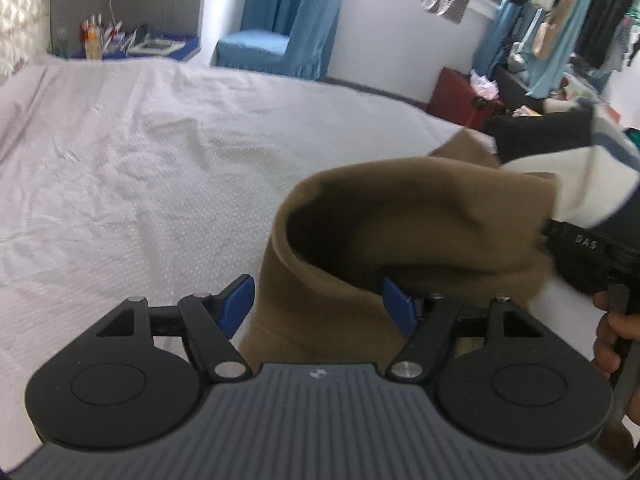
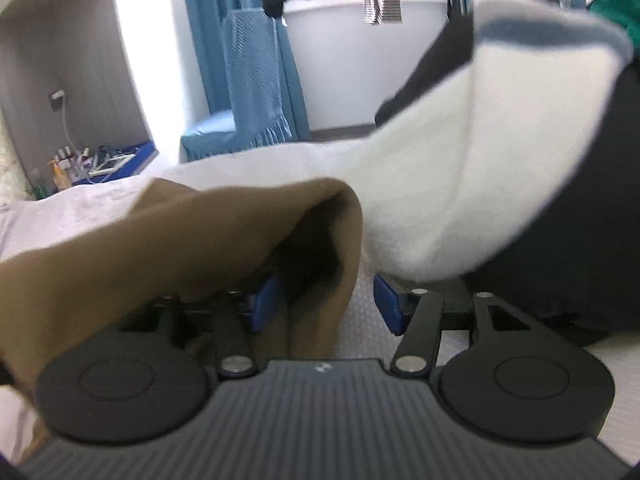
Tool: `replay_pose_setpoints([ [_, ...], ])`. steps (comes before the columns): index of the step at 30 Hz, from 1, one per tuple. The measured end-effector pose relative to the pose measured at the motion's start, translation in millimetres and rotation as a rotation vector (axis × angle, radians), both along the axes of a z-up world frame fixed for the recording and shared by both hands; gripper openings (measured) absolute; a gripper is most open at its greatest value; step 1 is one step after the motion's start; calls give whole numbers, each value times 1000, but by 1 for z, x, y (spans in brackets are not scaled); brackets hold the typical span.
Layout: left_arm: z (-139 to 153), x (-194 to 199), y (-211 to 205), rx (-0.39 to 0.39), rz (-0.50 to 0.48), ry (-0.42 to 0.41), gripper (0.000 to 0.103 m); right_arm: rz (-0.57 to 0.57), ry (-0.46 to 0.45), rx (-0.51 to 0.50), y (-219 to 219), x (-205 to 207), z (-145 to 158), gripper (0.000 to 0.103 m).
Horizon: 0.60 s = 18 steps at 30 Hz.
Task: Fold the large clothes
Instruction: 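Lower the brown hoodie onto the bed and open both grippers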
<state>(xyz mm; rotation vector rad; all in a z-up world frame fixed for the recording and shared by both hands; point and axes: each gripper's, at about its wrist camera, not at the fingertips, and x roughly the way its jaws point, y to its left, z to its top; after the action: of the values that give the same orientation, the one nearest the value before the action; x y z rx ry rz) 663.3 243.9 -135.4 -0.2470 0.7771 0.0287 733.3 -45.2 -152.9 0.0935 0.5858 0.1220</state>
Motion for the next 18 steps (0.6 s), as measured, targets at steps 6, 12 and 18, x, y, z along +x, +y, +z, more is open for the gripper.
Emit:
replay_pose_setpoints([
  [6,46,-85,-34,30,-15,-77,75,53,-56,16,-7,-67,29,55],
  [12,86,-191,-67,33,-13,-141,75,101,-116,18,-23,-166,61,55],
  [18,102,-295,-93,-17,-11,-160,75,133,-137,30,-35,-260,83,55],
])
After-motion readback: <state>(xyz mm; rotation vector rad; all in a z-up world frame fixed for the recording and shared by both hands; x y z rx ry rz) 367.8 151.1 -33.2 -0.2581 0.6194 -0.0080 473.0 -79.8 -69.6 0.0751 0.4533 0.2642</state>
